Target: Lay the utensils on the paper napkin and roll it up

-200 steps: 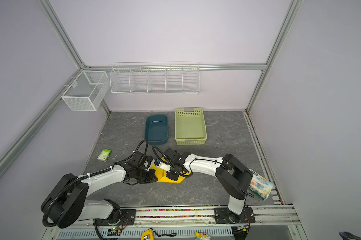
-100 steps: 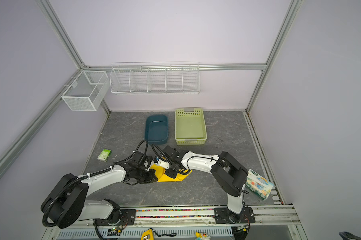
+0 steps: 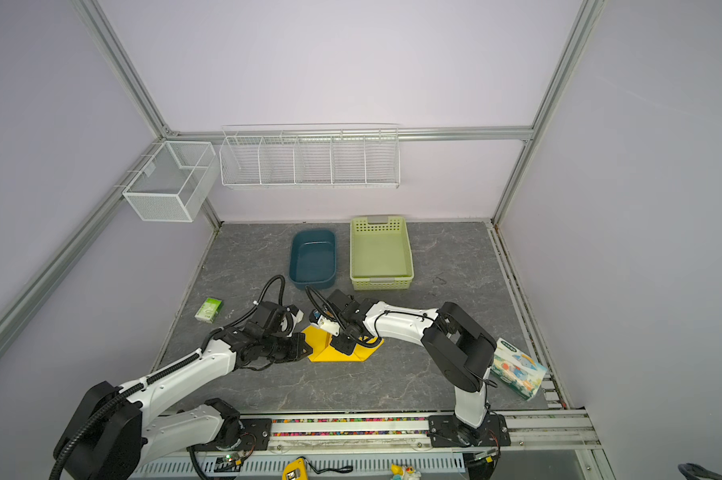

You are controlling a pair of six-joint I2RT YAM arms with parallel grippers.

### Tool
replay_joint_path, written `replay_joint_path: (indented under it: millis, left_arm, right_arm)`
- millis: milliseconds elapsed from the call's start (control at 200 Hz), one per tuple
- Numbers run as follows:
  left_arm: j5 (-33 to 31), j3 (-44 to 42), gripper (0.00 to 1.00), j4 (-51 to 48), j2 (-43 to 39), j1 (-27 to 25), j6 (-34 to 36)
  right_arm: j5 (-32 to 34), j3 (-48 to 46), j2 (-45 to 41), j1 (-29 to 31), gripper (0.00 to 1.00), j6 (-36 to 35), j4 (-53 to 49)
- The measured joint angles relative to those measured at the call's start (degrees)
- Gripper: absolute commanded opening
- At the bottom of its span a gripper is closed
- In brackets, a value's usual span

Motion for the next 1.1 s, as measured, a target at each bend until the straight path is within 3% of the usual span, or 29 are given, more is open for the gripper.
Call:
replay_joint_path:
  millis: [580, 940, 1100]
  left_arm:
    - [4.5, -3.3, 0.0, 13.1, 4.4, -3.6, -8.0]
    - [3.3, -3.3, 0.0, 14.6, 6.4, -3.7, -8.4]
    - [-0.7, -2.6, 0.0, 11.9, 6.1, -3.7, -8.1]
  right_arm:
    - [0.0, -0.9, 0.0, -1.0, 0.07, 3.2, 2.3]
    - [0.8, -2.0, 0.0, -1.9, 0.07, 5.5, 3.6]
    - [0.9, -2.1, 0.0, -2.0, 0.07, 5.9, 4.1]
